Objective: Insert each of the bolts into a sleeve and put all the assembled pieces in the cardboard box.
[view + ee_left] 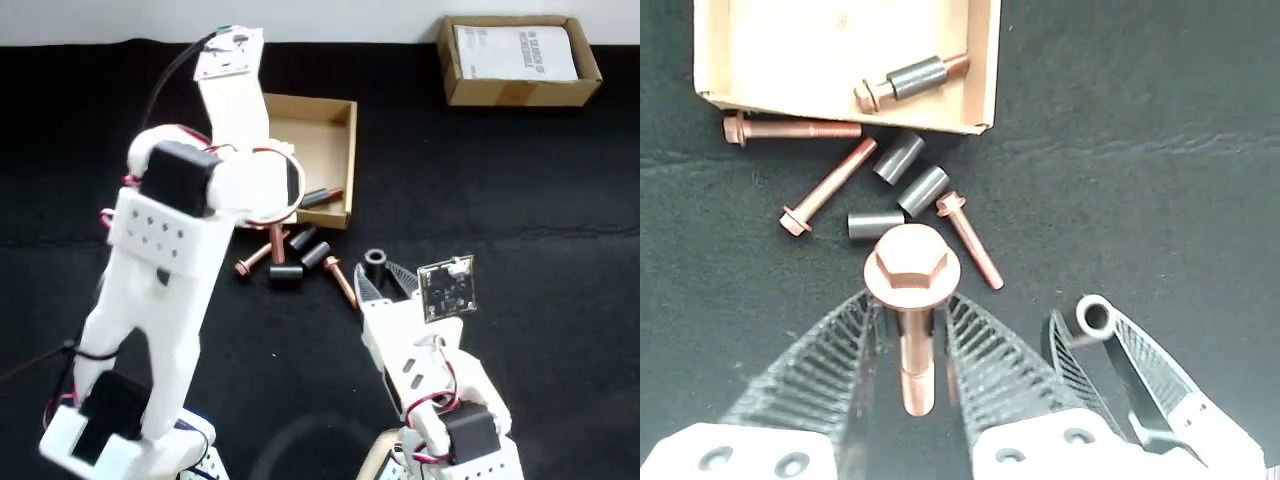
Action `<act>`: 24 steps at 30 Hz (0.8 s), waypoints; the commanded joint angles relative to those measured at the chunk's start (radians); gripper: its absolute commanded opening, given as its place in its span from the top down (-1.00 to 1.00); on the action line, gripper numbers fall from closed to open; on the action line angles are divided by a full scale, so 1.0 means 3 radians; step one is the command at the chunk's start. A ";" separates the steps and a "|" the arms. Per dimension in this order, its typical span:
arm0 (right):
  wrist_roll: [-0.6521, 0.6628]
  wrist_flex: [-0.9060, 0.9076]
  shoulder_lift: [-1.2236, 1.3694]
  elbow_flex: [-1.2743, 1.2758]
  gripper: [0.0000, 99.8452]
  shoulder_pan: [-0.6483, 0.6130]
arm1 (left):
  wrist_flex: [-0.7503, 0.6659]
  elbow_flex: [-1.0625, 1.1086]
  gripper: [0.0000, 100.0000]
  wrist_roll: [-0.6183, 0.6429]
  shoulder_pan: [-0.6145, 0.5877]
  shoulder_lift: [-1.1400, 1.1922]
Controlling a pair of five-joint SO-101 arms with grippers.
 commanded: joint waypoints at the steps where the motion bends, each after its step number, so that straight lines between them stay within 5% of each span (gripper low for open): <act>1: -0.0031 -0.0391 -0.0054 0.0130 0.98 -0.0023 | 0.0015 0.0054 0.98 -0.0020 -0.0054 -0.0473; 7: -0.0026 -0.0632 -0.0054 0.0263 0.98 -0.0023 | -0.0363 0.0995 0.98 -0.0235 -0.0043 -0.1317; 12: -0.0031 -0.0632 -0.0049 0.0274 0.98 -0.0023 | -0.1345 0.2156 0.98 -0.0240 -0.0095 -0.1772; 19: -0.0031 -0.0637 -0.0049 0.0427 0.98 -0.0023 | -0.3289 0.3557 0.98 -0.0235 -0.0084 -0.2120; 24: -0.0031 -0.0693 -0.0049 0.0432 0.98 -0.0023 | -0.3749 0.3680 0.98 -0.0245 0.0182 -0.2227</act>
